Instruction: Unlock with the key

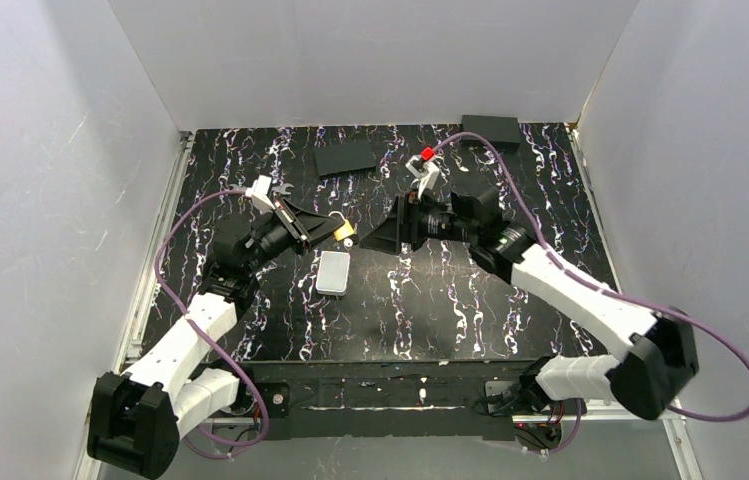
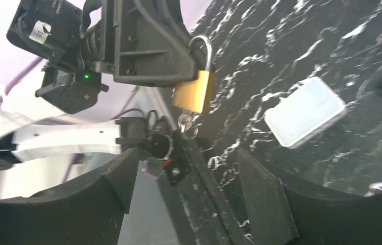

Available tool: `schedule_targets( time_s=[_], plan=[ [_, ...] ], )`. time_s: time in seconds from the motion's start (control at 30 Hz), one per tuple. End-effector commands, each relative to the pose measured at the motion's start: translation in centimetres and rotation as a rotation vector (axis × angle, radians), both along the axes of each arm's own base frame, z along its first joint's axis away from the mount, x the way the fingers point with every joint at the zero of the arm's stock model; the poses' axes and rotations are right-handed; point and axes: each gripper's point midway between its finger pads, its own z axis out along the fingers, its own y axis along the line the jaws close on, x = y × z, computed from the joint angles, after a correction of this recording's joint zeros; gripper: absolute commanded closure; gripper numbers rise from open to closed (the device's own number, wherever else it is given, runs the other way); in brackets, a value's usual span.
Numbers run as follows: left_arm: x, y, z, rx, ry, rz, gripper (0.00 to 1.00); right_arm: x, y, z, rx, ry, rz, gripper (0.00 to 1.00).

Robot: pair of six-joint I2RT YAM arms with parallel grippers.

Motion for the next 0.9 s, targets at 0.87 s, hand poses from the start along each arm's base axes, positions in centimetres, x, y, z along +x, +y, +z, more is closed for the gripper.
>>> schedule_targets(
  time_s=[0.87],
  plan=[
    [0.2,0.4,-1.7,-0.006,0.135,0.049,1.0,0.3,3.2,-1.7,-0.634,-0.451,-0.311,0.36]
  ],
)
